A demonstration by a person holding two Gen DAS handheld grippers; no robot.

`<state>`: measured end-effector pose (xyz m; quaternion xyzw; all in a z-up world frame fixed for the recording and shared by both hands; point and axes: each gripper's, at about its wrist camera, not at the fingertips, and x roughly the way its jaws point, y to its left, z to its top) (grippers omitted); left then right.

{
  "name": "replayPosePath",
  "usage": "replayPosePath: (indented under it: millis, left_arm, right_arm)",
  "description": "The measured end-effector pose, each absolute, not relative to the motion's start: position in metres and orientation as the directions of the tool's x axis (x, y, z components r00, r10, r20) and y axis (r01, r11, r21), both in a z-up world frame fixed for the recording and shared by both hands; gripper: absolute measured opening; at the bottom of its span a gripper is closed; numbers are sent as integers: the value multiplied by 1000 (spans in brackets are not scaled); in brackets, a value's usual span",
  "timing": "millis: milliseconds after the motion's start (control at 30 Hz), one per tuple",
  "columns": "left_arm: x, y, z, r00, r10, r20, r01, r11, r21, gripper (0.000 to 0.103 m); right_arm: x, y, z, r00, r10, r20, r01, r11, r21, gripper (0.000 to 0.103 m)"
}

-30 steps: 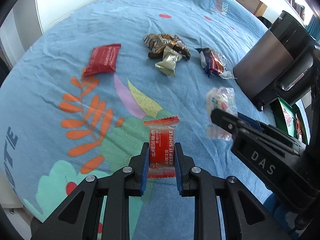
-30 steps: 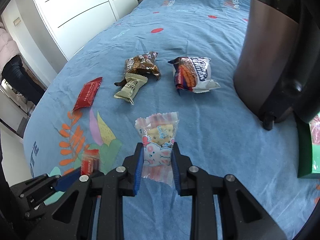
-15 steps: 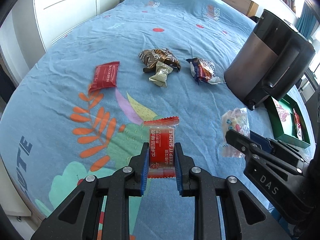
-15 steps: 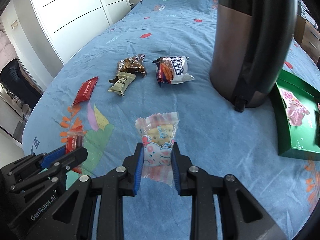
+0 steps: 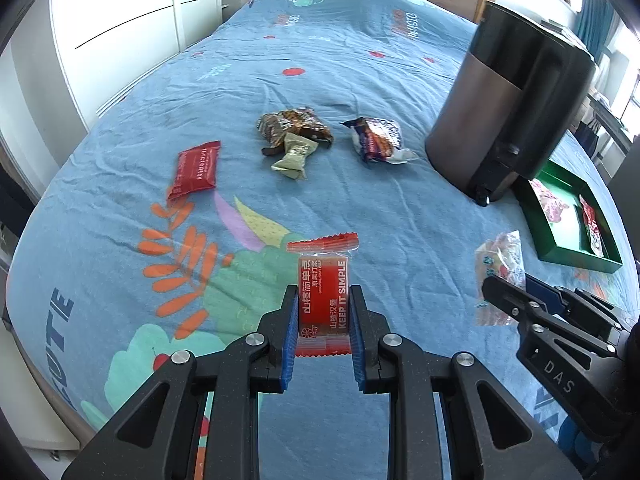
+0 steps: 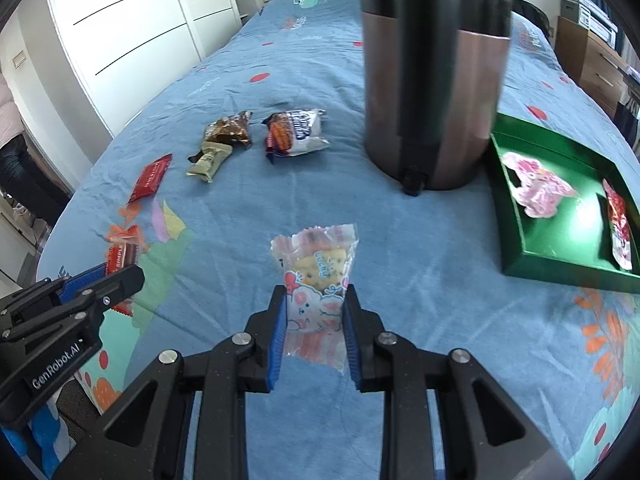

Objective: Organize snacks
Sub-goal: 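Carry the red candy and marshmallow packet over the green tray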

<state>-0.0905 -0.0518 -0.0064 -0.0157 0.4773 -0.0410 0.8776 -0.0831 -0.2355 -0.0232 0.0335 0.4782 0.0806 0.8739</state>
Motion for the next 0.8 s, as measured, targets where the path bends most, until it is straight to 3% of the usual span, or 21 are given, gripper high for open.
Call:
replayPosePath:
  millis: [800]
  left_arm:
    - [-114,-178,1,507,-177,-843,329,944,-1,19]
  right_arm:
    - [-123,-371,-14,591,31,-806,108,987,117,99]
